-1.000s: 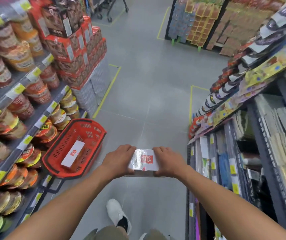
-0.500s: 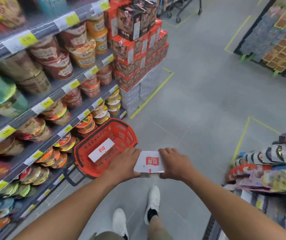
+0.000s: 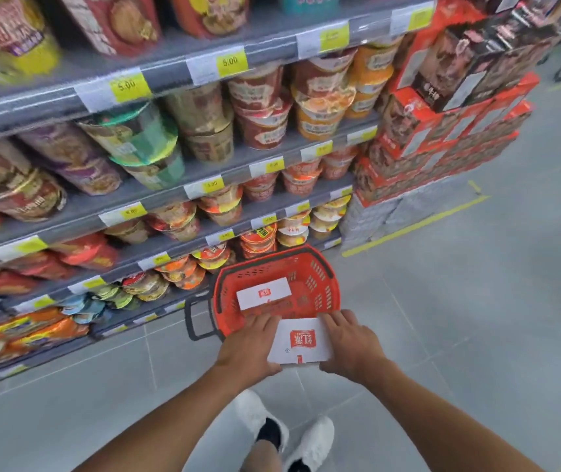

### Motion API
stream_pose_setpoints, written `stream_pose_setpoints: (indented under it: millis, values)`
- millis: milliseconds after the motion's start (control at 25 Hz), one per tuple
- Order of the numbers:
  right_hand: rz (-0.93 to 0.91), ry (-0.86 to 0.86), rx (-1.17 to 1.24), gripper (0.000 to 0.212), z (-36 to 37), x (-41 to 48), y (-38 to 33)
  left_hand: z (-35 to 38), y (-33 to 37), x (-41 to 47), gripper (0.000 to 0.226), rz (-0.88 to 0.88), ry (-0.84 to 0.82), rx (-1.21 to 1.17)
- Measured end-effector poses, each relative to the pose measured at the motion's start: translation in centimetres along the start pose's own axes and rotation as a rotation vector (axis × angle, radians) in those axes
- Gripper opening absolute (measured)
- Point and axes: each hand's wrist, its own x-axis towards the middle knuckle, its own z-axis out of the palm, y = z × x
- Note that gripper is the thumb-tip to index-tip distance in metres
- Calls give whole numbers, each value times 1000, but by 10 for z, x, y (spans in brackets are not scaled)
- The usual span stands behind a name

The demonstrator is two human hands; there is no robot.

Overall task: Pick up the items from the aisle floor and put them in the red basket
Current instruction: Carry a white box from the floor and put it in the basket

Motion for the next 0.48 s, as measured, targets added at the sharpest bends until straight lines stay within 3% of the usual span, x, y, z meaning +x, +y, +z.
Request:
stream_pose_setpoints:
  millis: [280, 480]
  values:
    - [-106, 3, -35, 104, -1, 96, -15, 6, -58, 47, 92, -127, 51, -46]
    - [-153, -62, -32, 99, 32, 155, -9, 49, -86, 86, 88, -225, 28, -54]
